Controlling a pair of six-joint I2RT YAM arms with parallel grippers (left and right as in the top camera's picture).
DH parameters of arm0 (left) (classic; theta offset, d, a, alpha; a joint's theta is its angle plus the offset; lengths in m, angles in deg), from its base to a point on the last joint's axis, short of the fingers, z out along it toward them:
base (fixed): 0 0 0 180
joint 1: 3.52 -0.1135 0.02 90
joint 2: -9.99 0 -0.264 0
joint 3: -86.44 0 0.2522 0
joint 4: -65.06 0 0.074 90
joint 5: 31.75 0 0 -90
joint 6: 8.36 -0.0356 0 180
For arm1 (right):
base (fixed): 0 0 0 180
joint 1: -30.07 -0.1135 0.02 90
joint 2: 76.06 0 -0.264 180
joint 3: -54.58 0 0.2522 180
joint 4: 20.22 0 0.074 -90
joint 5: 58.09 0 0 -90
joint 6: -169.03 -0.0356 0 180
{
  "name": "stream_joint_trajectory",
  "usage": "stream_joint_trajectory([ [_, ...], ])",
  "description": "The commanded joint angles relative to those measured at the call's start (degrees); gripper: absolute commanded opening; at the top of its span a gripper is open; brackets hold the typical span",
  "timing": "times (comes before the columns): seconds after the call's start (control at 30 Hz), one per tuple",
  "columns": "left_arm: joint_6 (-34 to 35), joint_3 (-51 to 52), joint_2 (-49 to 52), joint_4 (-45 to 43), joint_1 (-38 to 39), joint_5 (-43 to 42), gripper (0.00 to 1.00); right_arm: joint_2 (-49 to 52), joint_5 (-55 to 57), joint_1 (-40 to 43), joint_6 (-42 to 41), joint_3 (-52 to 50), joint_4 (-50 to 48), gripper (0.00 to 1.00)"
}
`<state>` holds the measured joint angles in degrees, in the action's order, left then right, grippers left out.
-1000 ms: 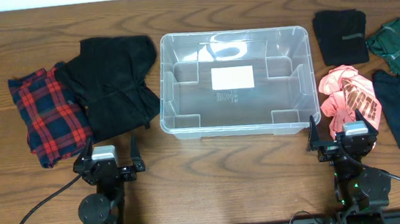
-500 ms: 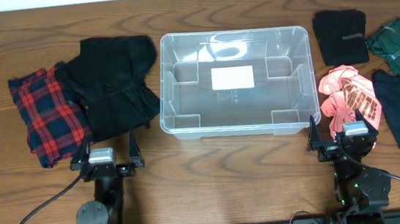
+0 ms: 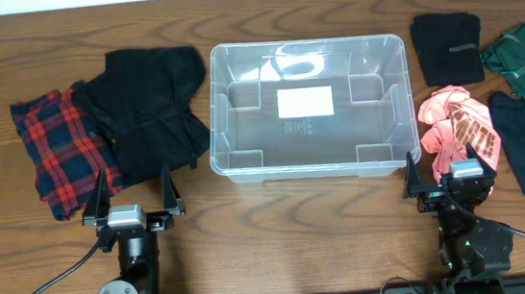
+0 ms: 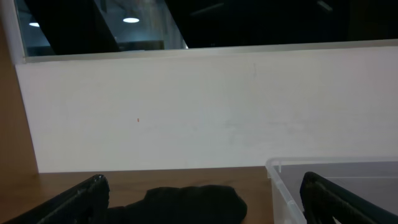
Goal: Pack container
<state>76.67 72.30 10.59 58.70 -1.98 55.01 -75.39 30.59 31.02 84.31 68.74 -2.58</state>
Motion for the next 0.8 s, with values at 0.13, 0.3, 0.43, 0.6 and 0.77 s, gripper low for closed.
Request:
stream_joint_trajectory([
  [0.13,-0.76,0.15,-0.37,-0.55,-0.28,-0.63,0.98,-0.28,0.26,0.50,1.49,-0.09,0.22,0.99],
  [0.3,-0.79,0.15,-0.37,-0.66,-0.28,-0.61,0.98,-0.28,2.80,0.50,3.61,-0.09,0.17,0.99],
  [0.43,-0.79,0.15,-0.37,-1.73,-0.28,-0.61,0.98,-0.28,1.49,0.50,3.39,-0.09,0.20,0.99],
  [0.6,0.09,0.15,-0.37,-1.31,-0.28,-0.66,0.98,-0.28,-1.16,0.48,3.34,-0.09,-2.71,0.99],
  [0.77,0.07,0.07,-0.37,-9.27,-0.28,-1.46,0.98,-0.28,-7.85,0.50,0.22,2.93,-5.09,0.99],
])
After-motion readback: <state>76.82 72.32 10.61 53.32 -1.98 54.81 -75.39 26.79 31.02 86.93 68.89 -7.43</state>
